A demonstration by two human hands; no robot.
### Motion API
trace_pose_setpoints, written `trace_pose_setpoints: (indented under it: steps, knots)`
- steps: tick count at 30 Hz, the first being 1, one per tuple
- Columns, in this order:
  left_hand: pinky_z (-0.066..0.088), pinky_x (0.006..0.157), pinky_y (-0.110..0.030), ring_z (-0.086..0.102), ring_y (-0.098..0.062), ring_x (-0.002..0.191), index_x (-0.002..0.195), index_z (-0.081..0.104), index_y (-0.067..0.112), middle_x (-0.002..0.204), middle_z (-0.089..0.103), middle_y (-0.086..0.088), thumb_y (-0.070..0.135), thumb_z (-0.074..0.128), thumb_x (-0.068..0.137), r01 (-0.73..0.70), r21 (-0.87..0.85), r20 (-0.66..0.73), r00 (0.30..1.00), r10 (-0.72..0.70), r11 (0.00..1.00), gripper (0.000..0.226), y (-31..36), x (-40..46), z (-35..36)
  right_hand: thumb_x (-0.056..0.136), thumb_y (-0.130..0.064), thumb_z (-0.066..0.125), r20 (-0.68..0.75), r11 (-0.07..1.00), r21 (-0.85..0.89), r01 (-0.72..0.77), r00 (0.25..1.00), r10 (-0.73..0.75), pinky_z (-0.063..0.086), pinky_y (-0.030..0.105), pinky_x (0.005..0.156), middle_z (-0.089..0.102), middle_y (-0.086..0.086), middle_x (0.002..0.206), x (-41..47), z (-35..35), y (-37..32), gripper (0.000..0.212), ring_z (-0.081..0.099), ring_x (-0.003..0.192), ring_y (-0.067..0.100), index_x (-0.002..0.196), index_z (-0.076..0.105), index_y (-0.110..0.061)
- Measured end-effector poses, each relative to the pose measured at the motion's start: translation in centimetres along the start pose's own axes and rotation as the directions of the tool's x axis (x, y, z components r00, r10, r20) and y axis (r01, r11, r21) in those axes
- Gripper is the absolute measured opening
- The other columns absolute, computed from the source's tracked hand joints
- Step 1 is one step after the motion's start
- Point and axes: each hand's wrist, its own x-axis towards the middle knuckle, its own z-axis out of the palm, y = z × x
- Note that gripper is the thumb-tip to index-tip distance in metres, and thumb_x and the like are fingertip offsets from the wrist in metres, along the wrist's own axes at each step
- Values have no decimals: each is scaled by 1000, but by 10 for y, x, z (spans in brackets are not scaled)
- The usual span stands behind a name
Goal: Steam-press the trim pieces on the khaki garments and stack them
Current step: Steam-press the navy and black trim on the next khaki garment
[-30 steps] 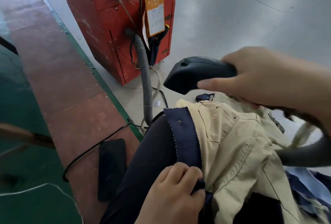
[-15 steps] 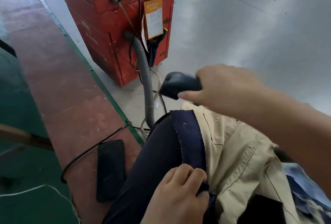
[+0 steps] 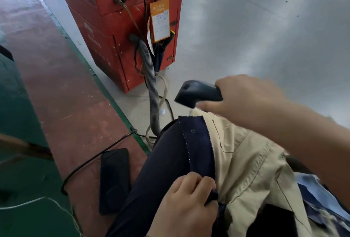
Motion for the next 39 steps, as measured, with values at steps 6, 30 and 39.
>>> trace_pose_setpoints:
  steps: [6, 30, 39]
  knots:
    - [44, 67, -23, 59, -14, 68, 61, 64, 25, 78, 62, 11, 25, 75, 68, 9, 9, -42, 999, -9, 1000, 13, -5, 0, 1, 65, -77, 51, 24, 958, 285, 1, 1000, -9, 39, 29, 49, 62, -20, 55, -19, -23, 34, 53, 58, 46, 2, 65, 56, -25]
    - [42, 67, -22, 60, -11, 72, 62, 66, 28, 79, 63, 13, 31, 64, 83, 0, -7, -53, 999, -1, 1000, 21, -12, 2, -1, 57, -95, 27, 156, 975, 163, -150, 980, 125, 34, 26, 45, 59, -23, 60, -66, 10, 35, 69, 52, 45, 0, 74, 55, -35]
    - [45, 73, -31, 61, -17, 81, 68, 72, 22, 86, 66, 8, 25, 55, 83, 73, -62, -59, 995, -76, 995, 23, -25, 15, -20, 79, -74, 52, 88, 906, 365, -213, 977, 194, 39, 27, 49, 61, -3, 56, -25, 22, 46, 46, 60, 50, 12, 75, 56, -28]
